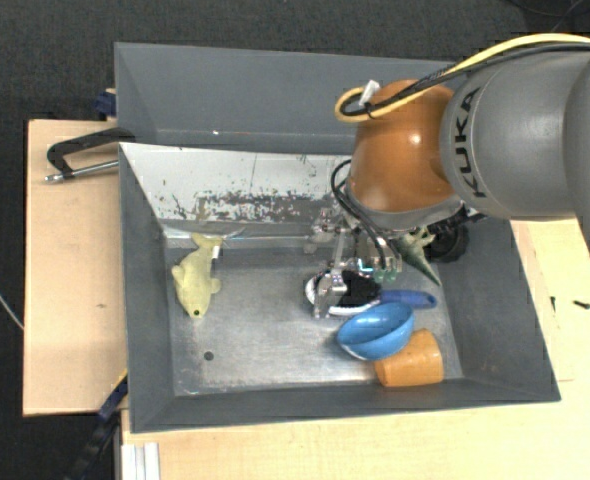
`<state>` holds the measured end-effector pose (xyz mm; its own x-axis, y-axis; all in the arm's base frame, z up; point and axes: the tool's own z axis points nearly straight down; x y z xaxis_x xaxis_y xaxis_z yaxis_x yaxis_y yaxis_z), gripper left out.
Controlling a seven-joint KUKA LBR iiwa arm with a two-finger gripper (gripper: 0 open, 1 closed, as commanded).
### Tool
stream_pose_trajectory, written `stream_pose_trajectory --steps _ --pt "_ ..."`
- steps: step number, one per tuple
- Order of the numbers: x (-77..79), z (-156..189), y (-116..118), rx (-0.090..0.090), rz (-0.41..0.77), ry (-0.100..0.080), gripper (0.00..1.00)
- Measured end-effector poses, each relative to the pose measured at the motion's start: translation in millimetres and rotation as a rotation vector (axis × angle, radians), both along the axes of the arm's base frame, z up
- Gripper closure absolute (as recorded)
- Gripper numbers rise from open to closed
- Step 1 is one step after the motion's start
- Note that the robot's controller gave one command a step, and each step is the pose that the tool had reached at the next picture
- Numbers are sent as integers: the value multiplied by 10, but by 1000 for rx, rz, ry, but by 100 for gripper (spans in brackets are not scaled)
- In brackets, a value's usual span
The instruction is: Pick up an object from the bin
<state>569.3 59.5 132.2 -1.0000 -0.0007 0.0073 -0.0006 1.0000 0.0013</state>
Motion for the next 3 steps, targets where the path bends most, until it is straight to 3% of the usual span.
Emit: stream_pose_trajectory --steps 1,2,3 --pt "74 -578 -767 2 223 -7 0" --pt "88 -557 -757 2 223 -12 100" --pt "100 938 -567 -1 357 -22 100"
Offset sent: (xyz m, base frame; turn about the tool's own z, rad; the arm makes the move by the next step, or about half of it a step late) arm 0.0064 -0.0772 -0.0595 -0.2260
